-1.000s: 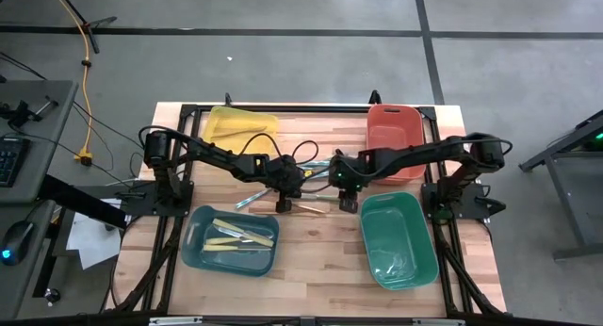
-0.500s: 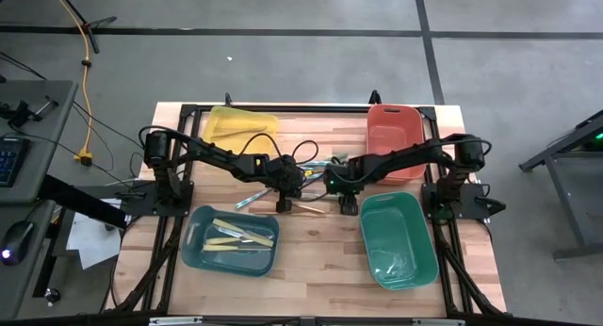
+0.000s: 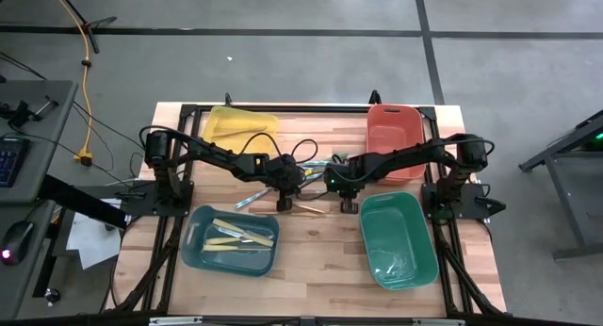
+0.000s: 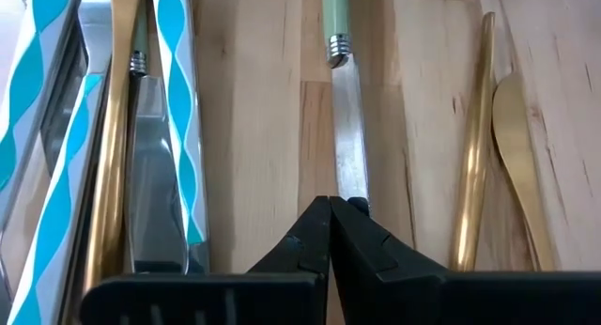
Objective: Sort silverware by color (type)
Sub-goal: Put the green knife into the orange bin
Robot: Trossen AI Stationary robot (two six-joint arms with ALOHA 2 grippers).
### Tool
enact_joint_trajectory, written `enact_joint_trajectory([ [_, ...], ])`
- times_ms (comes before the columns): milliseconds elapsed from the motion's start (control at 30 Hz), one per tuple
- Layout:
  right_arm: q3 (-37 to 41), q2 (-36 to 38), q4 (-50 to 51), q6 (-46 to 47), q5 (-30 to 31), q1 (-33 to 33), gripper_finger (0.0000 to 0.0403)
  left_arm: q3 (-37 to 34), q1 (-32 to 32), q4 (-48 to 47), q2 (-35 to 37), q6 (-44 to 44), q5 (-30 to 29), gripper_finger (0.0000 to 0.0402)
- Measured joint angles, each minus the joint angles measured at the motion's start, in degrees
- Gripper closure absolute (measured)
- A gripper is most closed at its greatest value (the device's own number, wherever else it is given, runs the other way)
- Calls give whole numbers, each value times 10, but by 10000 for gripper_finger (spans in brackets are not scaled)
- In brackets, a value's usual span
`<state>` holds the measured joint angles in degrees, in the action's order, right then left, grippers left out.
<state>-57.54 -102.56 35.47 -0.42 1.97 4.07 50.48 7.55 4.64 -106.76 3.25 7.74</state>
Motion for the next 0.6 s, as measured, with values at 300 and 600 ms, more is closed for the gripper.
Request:
enact_joint_trajectory([
  [300,0,0,7,3,-5,0,398,3,0,15,3,-11,1,402],
  [600,2,-1,1,5,-13,0,368,3,1,15,3,-11,1,402],
])
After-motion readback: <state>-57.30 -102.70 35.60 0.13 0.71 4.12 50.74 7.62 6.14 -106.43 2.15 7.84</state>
